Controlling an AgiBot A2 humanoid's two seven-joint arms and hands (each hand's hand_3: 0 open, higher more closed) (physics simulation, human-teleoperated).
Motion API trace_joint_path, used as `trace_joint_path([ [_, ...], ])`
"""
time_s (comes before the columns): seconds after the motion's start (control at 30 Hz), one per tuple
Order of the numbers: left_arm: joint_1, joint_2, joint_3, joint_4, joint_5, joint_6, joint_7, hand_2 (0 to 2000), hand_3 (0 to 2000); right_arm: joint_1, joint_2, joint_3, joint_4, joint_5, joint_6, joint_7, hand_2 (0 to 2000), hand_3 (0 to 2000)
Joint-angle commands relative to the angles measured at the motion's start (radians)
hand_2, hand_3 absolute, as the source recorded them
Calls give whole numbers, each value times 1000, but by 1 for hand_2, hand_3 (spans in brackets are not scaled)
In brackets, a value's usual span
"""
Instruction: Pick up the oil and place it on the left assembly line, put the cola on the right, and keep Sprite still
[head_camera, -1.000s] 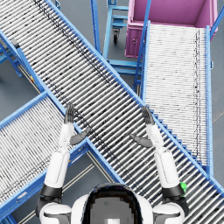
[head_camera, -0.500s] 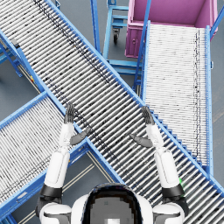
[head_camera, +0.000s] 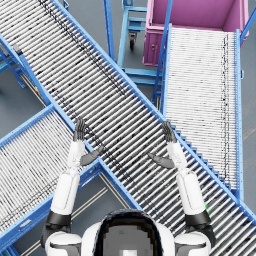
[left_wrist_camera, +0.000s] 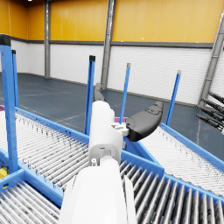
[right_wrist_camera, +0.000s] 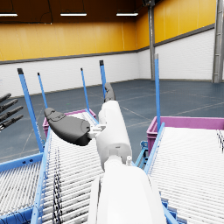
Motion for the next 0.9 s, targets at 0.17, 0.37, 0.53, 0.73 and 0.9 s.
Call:
trace_joint_path([
  [0.17,11,6,14,10,0,0,0,0,0,11,-6,13,-12,0,0,0,0,0],
  [0.37,262,78,-157,16,0,-87,-87,0,0,189,-44,-194,68,0,-86,87,0,0],
  [0.53,345,59,-259,14,0,-98,-98,0,0,189,-35,-317,83,44,-97,98,0,0],
  [0.73,399,42,-390,54,253,-100,-100,0,0,210,-28,-422,73,298,-99,101,0,0],
  [0.9,307,63,-425,32,319,-101,-101,0,0,132,-58,-471,75,364,-100,101,0,0],
])
